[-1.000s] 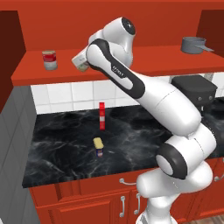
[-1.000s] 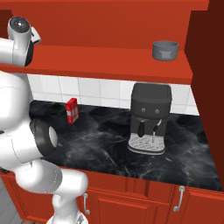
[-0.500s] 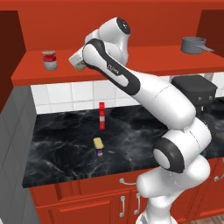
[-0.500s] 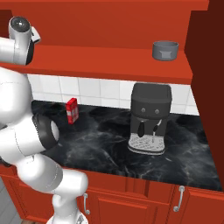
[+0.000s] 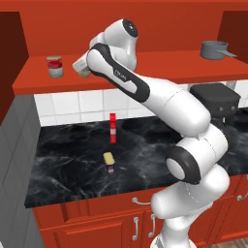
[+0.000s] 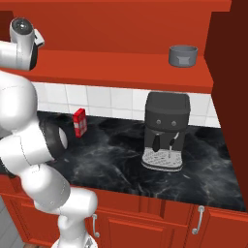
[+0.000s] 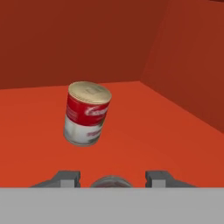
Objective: Pick the cans from the counter and place them in their designated side in the cabinet.
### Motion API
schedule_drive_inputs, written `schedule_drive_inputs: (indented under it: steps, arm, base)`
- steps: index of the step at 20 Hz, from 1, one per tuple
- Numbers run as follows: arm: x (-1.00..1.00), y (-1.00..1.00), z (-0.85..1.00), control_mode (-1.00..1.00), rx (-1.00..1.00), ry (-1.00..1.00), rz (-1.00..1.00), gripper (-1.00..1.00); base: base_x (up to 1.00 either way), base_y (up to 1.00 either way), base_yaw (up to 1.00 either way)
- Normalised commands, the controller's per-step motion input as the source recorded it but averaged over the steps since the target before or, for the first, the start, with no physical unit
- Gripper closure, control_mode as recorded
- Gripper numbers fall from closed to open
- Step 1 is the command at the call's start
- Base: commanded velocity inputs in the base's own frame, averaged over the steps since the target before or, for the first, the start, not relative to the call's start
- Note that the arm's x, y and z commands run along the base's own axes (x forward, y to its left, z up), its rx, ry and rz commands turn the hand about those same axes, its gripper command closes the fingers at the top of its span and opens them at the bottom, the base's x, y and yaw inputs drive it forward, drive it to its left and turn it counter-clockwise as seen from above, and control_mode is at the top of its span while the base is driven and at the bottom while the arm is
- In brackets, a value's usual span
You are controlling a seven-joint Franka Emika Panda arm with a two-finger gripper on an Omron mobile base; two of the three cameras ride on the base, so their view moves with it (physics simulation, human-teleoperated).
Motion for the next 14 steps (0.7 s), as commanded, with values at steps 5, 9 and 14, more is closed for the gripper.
schedule_drive_inputs:
  steps: [5,9,14]
  arm:
    - [0.15,0.11,-0.01,-1.0,-0.03,0.0,0.0,1.0]
    - [0.16,0.12,-0.02,-1.0,-0.04,0.01,0.0,1.0]
    - [0.14,0.09,-0.04,-1.0,-0.04,0.01,0.0,1.0]
  base:
    - [0.0,0.0,0.0]
    - [0.0,0.0,0.0]
    - [0.0,0.0,0.0]
